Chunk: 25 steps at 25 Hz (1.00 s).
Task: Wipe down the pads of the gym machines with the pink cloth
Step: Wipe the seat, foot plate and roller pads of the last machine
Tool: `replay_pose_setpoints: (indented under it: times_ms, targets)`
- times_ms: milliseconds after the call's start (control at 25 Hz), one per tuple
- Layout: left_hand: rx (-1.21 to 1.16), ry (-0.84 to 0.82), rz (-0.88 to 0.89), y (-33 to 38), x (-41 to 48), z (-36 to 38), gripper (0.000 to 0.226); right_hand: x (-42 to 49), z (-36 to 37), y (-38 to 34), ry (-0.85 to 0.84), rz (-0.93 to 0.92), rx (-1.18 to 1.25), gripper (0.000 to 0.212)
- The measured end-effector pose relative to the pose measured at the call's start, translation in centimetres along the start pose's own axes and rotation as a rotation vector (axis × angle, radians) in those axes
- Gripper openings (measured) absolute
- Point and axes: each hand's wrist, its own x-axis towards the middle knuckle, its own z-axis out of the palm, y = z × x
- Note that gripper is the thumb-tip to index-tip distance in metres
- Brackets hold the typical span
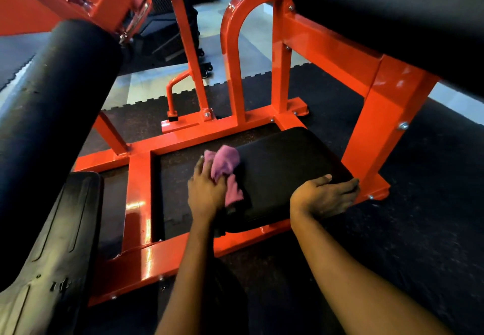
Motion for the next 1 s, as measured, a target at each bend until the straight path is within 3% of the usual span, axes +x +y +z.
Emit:
replay_pose_setpoints:
  times_ms: [120, 400, 560, 680, 800, 840, 920, 1000]
  targets:
    - [0.040, 0.069, 0.199, -0.9, -5.6, 0.9, 0.075, 0.0, -0.1, 0.0, -0.005, 0.009, 0.000, 0.069]
    - [0.451, 0.016, 0.103, 2.3, -0.2, 2.1, 0.059, -0.1, -0.6, -0.5, -0.053, 0.031, 0.014, 0.066]
    - [0.587, -0.081, 0.187, 5.8, 3.3, 4.0, 0.053, 0.1, -1.5, -0.4, -0.137, 0.047, 0.074, 0.070]
    - [0.552, -0.248, 0.316, 10.2, 3.4, 7.0, 0.067, 2.1, -2.8, 2.6, -0.240, -0.026, 0.171, 0.068]
    - [0.515, -0.395, 0.453, 14.8, 1.4, 9.4, 0.065, 5.9, -5.2, 3.5, -0.329, 0.137, 0.364, 0.038]
    - [0.514, -0.437, 0.486, 15.6, 0.6, 9.7, 0.064, 6.8, -5.8, 3.1, -0.315, 0.198, 0.439, 0.027]
    - [0.521, -0.564, 0.534, 15.8, 0.0, 9.2, 0.073, 7.1, -6.8, 0.9, -0.220, 0.250, 0.489, 0.027]
    - [0.327, -0.799, 0.479, 15.3, 1.0, 6.8, 0.082, 5.5, -7.8, -1.3, -0.099, 0.204, 0.326, 0.026]
